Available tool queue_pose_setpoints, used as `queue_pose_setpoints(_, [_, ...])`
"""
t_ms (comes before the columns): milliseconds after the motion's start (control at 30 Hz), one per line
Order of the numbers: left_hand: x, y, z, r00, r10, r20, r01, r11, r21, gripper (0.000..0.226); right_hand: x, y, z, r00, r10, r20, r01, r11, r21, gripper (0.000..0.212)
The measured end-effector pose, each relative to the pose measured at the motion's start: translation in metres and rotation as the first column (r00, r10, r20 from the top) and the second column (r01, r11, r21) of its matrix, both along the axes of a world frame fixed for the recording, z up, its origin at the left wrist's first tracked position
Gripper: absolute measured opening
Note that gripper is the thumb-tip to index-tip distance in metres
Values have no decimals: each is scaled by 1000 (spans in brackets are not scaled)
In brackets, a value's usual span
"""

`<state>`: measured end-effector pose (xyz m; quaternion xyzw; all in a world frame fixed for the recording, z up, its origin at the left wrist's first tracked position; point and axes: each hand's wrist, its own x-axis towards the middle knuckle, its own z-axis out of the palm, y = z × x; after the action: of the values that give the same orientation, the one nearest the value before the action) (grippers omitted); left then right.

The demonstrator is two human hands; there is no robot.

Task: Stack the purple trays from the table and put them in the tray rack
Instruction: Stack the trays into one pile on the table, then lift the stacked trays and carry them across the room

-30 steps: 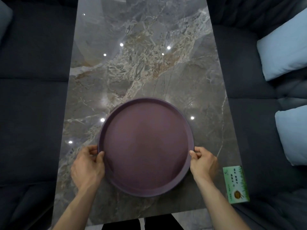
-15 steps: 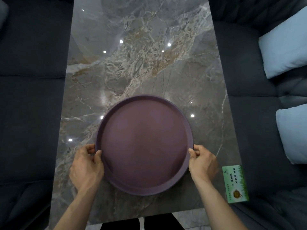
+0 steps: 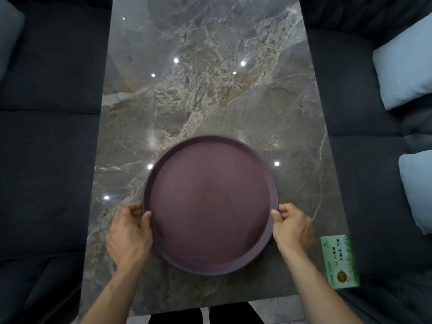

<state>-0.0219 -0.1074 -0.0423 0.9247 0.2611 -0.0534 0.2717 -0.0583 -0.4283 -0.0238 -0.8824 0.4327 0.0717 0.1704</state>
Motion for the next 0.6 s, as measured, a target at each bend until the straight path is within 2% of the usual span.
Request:
queue_pose_setpoints(100, [7,5,-2,999,17,-35,-19,998,-61,19,1,-4,-4,999,-21,35,18,995,94,8])
queue_pose_setpoints(200, [16,14,-9,995,-11,-96,-8,981,-192,22,0,-7,-13,993,-101,64,80,959,271,17])
queue_pose_setpoints(300, [26,24,-22,987,20,-157,-86,903,-421,30,2,-9,-19,969,-228,96,167,889,427,33])
queue_pose_setpoints(367, [35,28,-28,979,40,-200,-140,844,-517,32,6,-10,-20,965,-246,93,174,862,476,30])
queue_pose_setpoints(600, [58,33,-21,985,36,-171,-123,840,-529,29,20,-20,-7,945,-301,128,174,795,581,23])
